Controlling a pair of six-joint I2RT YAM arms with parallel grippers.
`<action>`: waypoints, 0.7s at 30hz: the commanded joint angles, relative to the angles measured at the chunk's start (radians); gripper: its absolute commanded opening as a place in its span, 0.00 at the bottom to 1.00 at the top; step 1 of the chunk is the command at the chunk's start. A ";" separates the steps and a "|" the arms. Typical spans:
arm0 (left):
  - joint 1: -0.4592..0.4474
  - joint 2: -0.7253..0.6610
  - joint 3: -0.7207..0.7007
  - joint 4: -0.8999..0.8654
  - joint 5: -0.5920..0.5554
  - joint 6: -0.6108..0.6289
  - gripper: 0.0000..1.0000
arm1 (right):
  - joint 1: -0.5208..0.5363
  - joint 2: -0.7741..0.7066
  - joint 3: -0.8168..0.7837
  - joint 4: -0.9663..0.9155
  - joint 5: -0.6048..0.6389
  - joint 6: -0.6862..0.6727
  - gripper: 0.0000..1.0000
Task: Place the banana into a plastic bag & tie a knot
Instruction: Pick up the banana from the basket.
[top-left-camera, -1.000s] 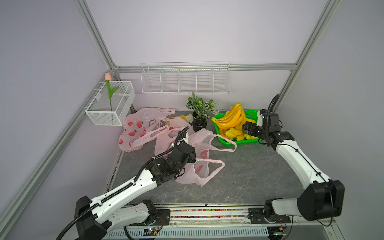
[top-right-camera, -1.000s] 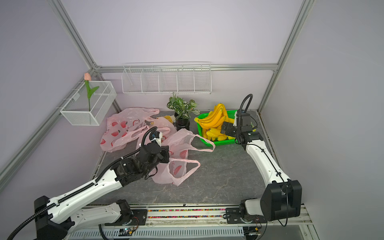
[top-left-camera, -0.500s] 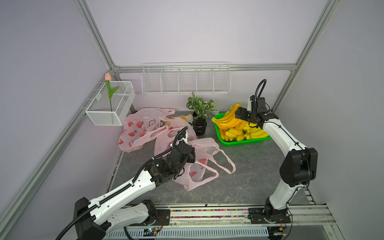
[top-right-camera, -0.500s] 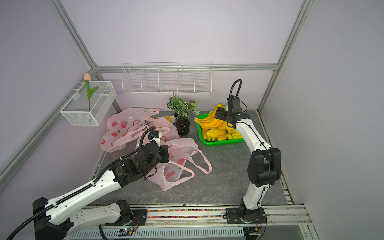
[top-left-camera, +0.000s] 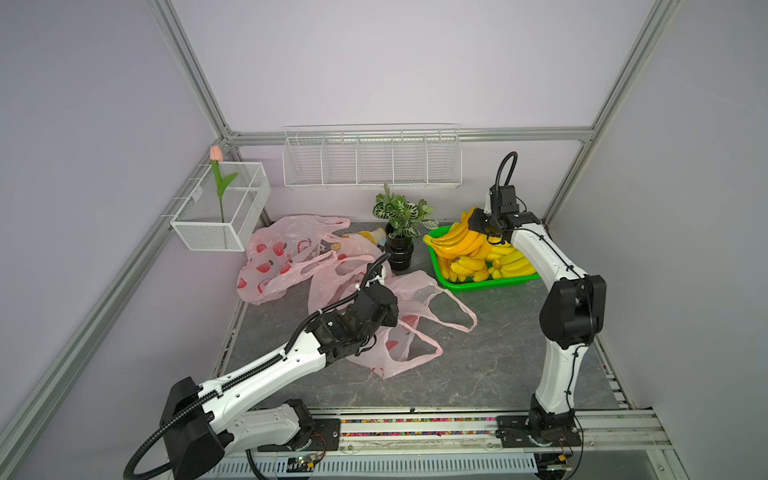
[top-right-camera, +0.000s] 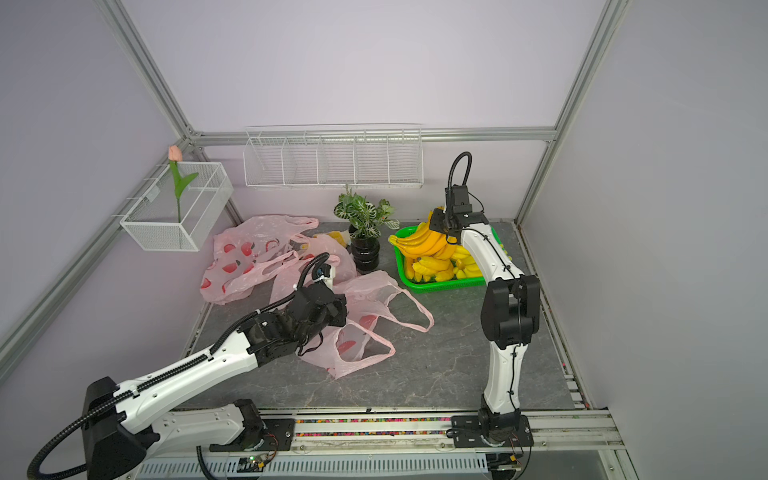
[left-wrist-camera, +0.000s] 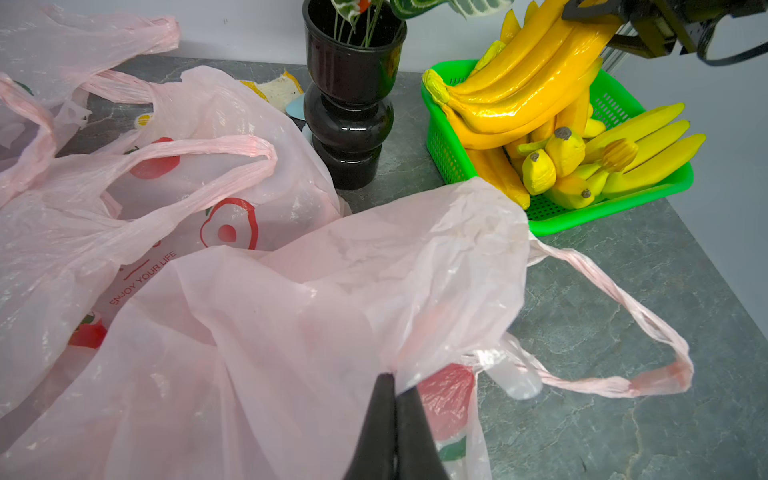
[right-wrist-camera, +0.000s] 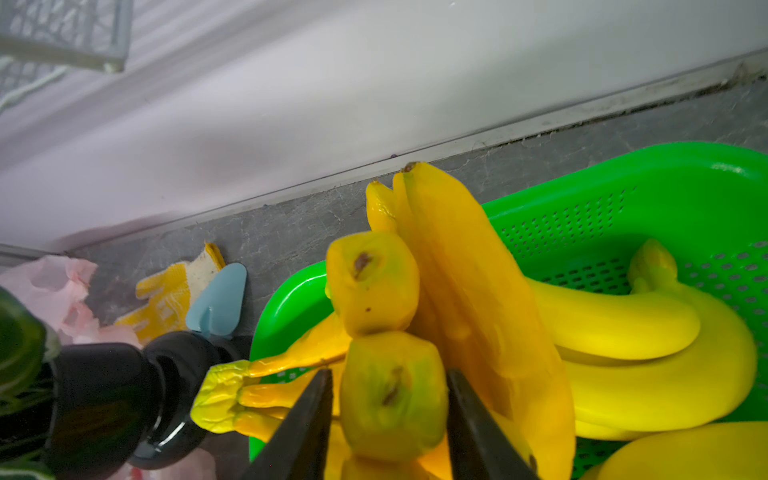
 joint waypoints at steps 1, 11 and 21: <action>0.004 0.020 0.045 0.009 0.006 -0.029 0.00 | 0.007 -0.007 0.023 -0.022 0.004 0.001 0.36; 0.004 0.060 0.073 -0.001 -0.006 -0.041 0.00 | 0.007 -0.104 0.017 -0.019 -0.015 0.000 0.26; 0.004 0.107 0.119 -0.020 -0.031 -0.063 0.00 | 0.007 -0.286 -0.110 0.006 0.003 0.010 0.22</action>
